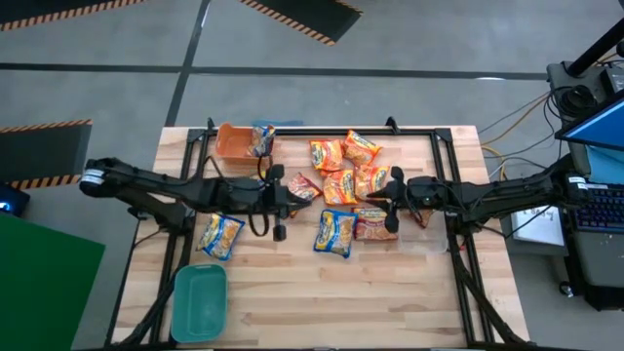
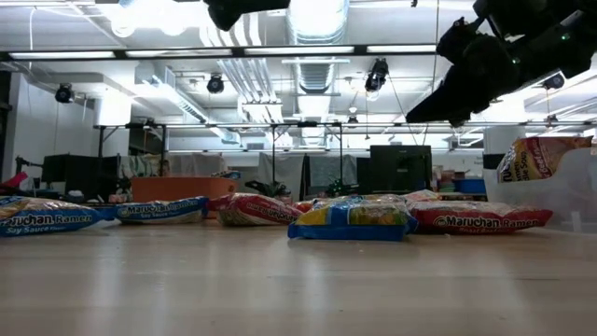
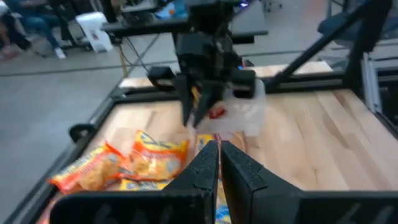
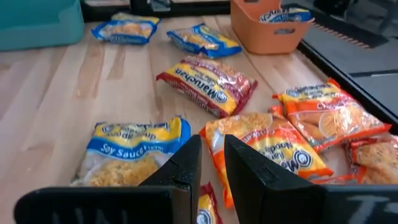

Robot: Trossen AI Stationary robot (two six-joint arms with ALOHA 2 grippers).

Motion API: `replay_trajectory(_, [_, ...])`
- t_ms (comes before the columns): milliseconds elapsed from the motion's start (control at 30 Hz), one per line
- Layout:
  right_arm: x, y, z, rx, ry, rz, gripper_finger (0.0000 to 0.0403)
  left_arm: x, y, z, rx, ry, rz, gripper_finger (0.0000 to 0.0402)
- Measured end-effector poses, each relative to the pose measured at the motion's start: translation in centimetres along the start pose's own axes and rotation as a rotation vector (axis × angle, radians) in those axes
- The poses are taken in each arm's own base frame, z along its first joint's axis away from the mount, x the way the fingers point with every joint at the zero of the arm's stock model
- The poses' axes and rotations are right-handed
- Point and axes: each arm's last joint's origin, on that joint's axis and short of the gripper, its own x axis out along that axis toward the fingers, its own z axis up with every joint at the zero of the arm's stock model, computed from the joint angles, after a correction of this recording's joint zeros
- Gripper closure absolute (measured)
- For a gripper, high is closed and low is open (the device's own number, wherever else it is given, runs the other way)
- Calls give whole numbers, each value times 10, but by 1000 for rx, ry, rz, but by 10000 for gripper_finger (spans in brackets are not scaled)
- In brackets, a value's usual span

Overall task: Sort Maruchan noodles
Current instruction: Put the orange noodle pack into the green bin

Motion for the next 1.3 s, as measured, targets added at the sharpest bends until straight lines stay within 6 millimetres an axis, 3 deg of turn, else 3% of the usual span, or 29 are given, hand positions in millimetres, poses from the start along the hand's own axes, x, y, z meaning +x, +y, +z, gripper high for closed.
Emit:
replay_trajectory(333, [-1,-6,16,47,-64,-99,344,26,-15,-26,-34,139,-17,401])
replay_trajectory(500, [6,-17,24,64,23,-150,344,45,-14,-42,-70,199,50,401])
replay_trajectory(800, [51,-39,16,25,265,-134,344,69,-2,-55,-128,199,107,401])
replay_trajectory(1100, [97,-68,4,-30,412,-162,344,72,1,-59,-159,217,121,401])
replay_trajectory(1300, [119,-74,-6,-31,475,-130,344,72,3,-59,-185,215,130,401])
